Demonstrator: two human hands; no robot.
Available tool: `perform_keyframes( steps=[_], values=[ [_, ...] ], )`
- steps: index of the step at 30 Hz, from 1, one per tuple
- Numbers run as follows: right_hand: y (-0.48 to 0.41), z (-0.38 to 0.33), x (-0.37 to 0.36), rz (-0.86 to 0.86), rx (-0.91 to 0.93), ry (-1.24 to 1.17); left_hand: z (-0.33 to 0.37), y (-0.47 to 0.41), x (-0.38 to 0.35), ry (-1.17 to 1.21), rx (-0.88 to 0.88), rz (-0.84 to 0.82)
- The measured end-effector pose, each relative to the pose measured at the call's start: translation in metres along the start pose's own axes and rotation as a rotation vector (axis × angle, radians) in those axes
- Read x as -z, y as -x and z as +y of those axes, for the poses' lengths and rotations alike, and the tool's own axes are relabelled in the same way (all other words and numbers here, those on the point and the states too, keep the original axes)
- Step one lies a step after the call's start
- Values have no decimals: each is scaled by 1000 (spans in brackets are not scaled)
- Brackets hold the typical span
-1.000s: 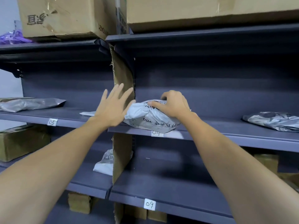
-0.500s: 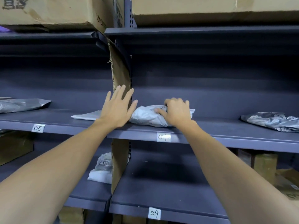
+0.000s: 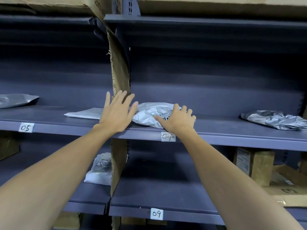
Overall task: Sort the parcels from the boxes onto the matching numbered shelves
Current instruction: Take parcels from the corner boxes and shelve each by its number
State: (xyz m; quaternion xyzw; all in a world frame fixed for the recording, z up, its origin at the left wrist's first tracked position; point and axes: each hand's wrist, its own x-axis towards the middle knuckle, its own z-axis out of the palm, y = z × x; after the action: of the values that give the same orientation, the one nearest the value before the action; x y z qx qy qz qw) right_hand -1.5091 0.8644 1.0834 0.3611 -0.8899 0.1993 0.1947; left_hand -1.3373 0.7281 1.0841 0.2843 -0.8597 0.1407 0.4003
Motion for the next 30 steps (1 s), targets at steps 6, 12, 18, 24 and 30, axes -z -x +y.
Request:
perform_keyframes(
  steps=[6,12,18,24,30],
  values=[
    [-13,-14,-11,-92,-26,10,5,10,-4,-124,-106,-85],
    [-15,-3,-4,-210,91,-200,6,2,-17,-249,52,-247],
    [-30,-4,-5,-377,116,-53,15,-7,-14,-295,12,-205],
    [-46,-13,-17,-401,120,-20,14,-5,-22,-239,-279,-3],
    [-55,-15,-31,-380,136,-40,7,-7,-34,74,-229,-178]
  ],
)
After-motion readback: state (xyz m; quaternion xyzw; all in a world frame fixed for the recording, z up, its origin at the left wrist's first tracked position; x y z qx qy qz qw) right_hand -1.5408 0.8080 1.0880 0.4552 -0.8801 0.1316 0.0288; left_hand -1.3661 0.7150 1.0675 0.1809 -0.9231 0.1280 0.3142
